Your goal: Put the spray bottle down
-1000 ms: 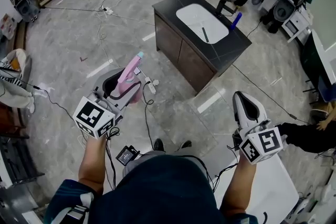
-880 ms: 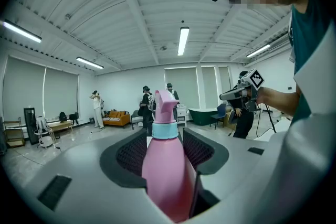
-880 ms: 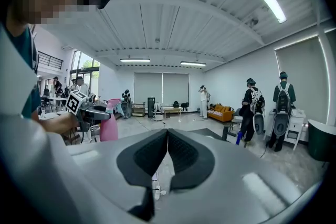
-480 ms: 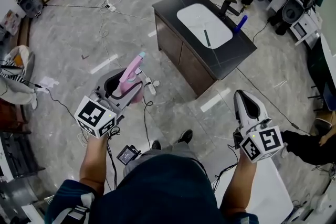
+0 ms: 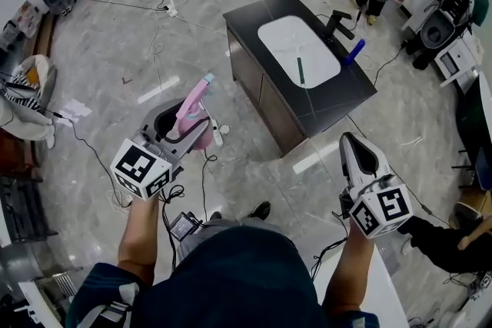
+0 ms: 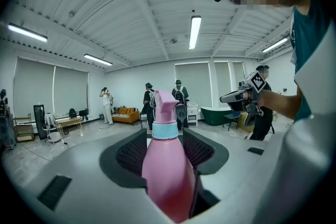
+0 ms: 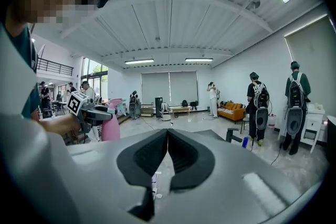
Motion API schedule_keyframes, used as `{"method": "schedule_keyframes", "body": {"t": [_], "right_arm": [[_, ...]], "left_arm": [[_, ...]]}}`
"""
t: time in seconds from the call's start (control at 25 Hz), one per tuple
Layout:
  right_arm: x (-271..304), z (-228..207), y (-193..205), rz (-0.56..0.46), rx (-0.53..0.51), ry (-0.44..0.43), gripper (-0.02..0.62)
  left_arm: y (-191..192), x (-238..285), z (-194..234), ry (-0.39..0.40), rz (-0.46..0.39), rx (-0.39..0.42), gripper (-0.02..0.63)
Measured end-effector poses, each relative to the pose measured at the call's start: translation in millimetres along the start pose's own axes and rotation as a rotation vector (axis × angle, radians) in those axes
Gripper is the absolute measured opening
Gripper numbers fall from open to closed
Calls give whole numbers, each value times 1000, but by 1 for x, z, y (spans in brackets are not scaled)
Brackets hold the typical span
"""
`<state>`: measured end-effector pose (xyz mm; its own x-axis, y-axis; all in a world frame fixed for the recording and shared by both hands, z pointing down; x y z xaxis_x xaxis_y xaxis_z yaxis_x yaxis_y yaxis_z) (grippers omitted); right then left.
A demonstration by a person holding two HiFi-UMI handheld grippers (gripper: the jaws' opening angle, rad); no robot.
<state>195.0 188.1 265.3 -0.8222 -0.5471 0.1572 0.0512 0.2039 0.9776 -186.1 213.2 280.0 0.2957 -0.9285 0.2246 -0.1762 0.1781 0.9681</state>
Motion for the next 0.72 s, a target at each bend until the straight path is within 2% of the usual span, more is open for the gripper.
{"method": "schedule_keyframes", "body": {"t": [0.32,0.72], "right_arm": [[-5,-52,0,0,-8,-62,14],[5,-83,0,5,22,-30,14]], "left_arm": [[-5,30,-30,-53,19,-11,219],[-9,78,-23,-14,41,-8,219]]}}
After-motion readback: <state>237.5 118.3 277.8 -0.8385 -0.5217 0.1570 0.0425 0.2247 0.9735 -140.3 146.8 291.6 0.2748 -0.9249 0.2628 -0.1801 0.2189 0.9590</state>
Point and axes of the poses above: the fingertips, and each gripper's own axes: x forward along the fingers, z to its left, y out of its underside, the point moved 8 cm from there along -x, backward along the fingers, and after that the axes turned 14 degrees about -y, right-handed, at the moved point
